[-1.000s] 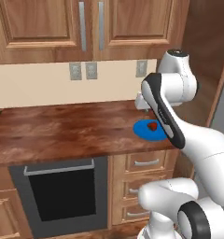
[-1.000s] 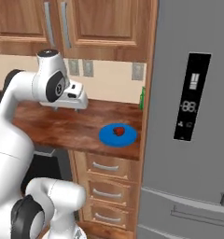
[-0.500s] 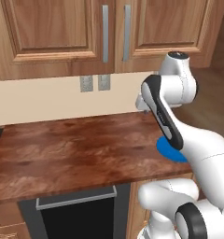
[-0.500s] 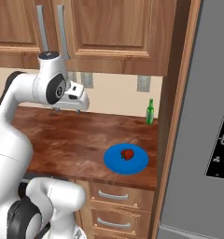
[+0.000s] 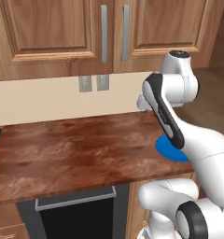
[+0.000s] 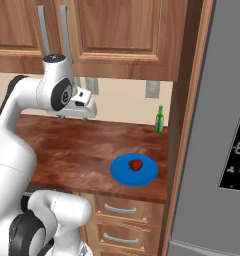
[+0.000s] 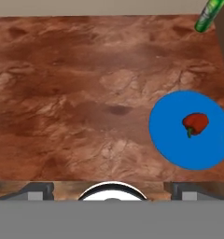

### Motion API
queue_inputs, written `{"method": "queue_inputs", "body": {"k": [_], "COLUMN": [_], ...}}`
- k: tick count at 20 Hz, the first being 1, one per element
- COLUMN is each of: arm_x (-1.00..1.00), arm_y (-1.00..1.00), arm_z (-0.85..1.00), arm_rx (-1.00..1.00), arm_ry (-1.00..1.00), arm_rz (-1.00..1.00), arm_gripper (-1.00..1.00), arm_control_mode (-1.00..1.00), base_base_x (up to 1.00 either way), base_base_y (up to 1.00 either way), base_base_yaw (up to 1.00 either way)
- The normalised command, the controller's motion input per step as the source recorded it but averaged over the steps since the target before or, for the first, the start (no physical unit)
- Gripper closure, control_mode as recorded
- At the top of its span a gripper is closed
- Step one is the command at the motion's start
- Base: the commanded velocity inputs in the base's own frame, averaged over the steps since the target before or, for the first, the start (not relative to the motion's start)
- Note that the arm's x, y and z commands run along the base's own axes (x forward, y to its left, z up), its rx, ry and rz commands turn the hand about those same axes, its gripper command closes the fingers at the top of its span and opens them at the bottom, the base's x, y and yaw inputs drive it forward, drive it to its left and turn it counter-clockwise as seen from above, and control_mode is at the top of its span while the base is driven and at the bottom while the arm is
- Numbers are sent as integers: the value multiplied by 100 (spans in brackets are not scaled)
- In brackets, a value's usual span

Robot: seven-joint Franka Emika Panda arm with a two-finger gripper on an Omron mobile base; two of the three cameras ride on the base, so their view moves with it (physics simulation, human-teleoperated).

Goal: Pick the bell pepper from the counter and place it in the microwave.

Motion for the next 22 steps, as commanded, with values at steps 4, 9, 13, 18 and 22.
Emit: {"method": "queue_inputs", "body": {"k": [4,9,13,18,22], "arm_x": [19,25,31,17,12], "arm_y": [-68,-86,-69,-99,-45], "arm_z": [-68,-76,-69,-61,-30], "arm_rx": [0,4,1,9,5], "arm_ry": [-2,-3,0,0,0], "arm_rz": [-33,-42,-44,-27,-10], "arm_gripper": [-100,-100,-100,-100,-100], "arm_control_mode": [-100,-100,-100,-100,-100], "base_base_x": [0,0,0,0,0], "base_base_y": [0,0,0,0,0], "base_base_yaw": [0,0,0,0,0]}}
